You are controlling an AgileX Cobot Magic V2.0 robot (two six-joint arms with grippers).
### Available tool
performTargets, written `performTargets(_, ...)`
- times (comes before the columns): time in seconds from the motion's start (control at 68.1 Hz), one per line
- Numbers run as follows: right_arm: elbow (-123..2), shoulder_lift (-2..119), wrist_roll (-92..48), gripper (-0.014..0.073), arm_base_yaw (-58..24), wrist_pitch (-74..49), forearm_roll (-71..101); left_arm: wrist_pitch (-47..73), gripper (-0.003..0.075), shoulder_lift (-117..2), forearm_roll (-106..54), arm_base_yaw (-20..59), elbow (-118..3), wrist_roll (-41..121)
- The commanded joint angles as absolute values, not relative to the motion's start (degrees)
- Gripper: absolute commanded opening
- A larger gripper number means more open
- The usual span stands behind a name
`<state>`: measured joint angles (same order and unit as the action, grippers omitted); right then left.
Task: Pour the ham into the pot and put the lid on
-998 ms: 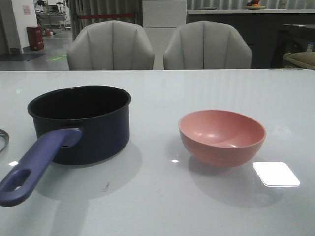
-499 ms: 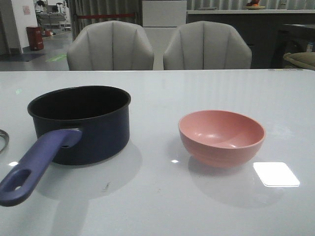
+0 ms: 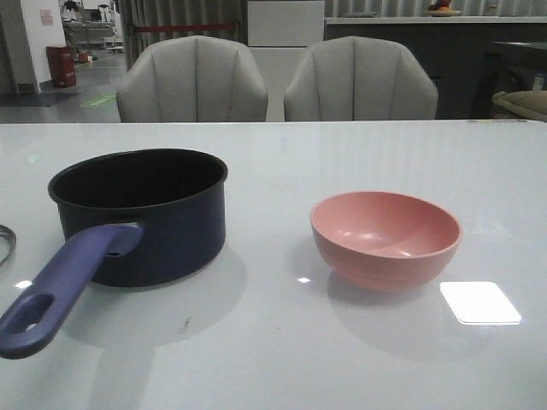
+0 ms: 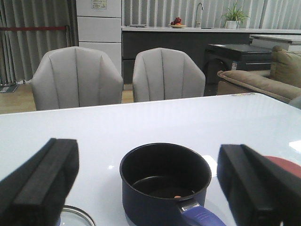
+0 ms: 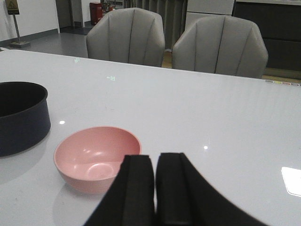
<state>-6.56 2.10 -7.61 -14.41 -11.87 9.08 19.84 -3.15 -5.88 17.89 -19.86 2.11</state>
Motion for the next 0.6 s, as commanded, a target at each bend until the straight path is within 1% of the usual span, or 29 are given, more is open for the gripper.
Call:
performTargets(0.0, -8.17, 2.67, -8.52, 0.0148, -14.09, -6.52, 9.01, 15.36, 0.0636, -3.94, -6.64, 18.27, -21.47, 2.22)
performTargets(0.191, -8.17, 2.67, -8.52, 0.0148, -14.09, -6.83, 9.01, 16.87, 0.0644, -5.04, -4.36, 18.27, -23.17, 2.22)
performTargets(0.25, -8.17, 2.67, -8.52, 0.0148, -14.09, -6.83, 9.01, 19.10, 0.0655, -6.15, -4.60, 18.27, -24.35, 2.22)
performTargets(0.323, -8.17, 2.67, -8.52, 0.0148, -14.09, -6.83, 9.01, 21.89, 0.0685, -8.47, -4.60, 18.27, -26.26, 0.99)
performTargets(0.396, -8.17, 2.67, -8.52, 0.0148, -14.09, -6.83, 9.01, 23.09, 0.0694, -10.84, -3.81, 18.27, -27.58, -1.95)
performTargets(0.47, -8.17, 2.67, -8.52, 0.0148, -14.09, -6.83, 9.01, 24.08, 0.0692, -13.37, -1.10, 18.03, -29.03, -6.93)
performTargets(0.587, -8.17, 2.67, -8.52, 0.0148, -14.09, -6.83, 9.01, 26.52, 0.0691, -18.95, 7.51, 17.55, -31.12, -10.97)
